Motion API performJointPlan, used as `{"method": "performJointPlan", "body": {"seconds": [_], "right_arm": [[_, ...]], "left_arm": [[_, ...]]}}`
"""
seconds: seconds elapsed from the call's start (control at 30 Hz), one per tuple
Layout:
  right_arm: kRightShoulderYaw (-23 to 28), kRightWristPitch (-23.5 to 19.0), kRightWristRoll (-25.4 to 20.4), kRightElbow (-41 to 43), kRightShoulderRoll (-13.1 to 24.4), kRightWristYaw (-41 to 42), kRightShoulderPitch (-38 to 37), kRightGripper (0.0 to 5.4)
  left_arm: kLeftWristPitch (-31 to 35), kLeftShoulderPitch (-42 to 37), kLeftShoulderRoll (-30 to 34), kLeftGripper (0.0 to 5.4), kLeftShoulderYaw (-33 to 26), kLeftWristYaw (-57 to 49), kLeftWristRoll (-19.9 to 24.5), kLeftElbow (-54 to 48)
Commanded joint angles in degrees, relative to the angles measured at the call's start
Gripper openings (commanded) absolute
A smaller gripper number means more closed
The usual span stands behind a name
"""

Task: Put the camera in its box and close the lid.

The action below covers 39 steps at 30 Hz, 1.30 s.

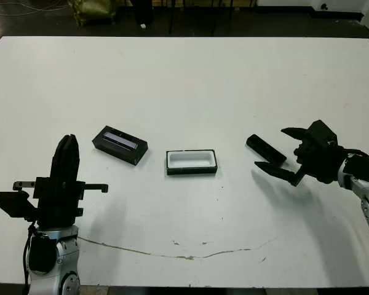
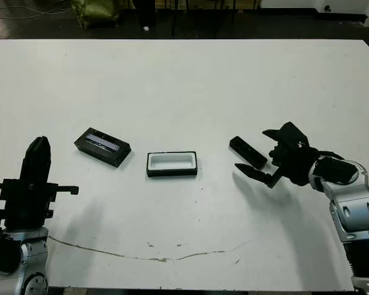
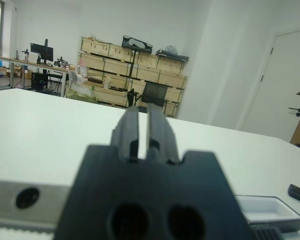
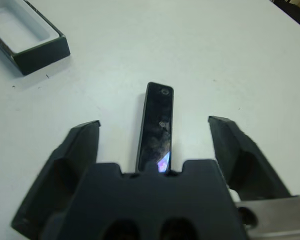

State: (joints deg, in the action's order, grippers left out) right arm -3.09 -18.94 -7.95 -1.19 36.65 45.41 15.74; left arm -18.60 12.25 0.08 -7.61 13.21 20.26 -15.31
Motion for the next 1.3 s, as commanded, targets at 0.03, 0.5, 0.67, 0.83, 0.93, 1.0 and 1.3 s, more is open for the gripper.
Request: {"method": "performJointPlan", "body": {"seconds": [0.03,0.5,0.67,0.83,0.93,1.0,1.3], "right_arm": [[-0.64,-0.96,0.87,0.49,-0.43,-1.05,-1.88,4.32],[-1.21,-0.8,0.83,-1.76,-1.99,-1.8,-4.14,3.17],[-1.12,-2.09,-0.21,-2.64,-2.24,-1.81,-4.88,2.44],[-1.23,-1.83,0.28,-3.19,-1.83,-2.21,-5.2,2.66],[-0.89,-1.21,0.21,-4.24,-1.88,-2.41,-5.19,2.87],[-0.82,-2.48,0.22,-3.39,-1.77,-2.79,-5.25,2.62],[-0.82,-2.72,1.34,-1.31,-3.04,-6.78,-6.36,0.84]], "left_arm": [[0.2,0.49,0.44,0.0,-0.27,0.23,-0.27,1.33],[-2.6,0.52,0.52,0.0,-0.86,1.34,-0.91,2.89],[-2.12,0.95,0.53,0.0,-0.79,1.23,-0.73,2.3],[-2.18,1.1,0.73,0.0,-0.92,1.55,-0.37,2.22],[-2.78,0.93,0.74,0.0,-1.1,1.68,-0.69,2.71],[-2.55,0.98,0.73,0.0,-1.04,1.8,-0.46,2.55],[-2.13,0.95,0.57,0.0,-0.98,1.71,-0.01,2.35]]}}
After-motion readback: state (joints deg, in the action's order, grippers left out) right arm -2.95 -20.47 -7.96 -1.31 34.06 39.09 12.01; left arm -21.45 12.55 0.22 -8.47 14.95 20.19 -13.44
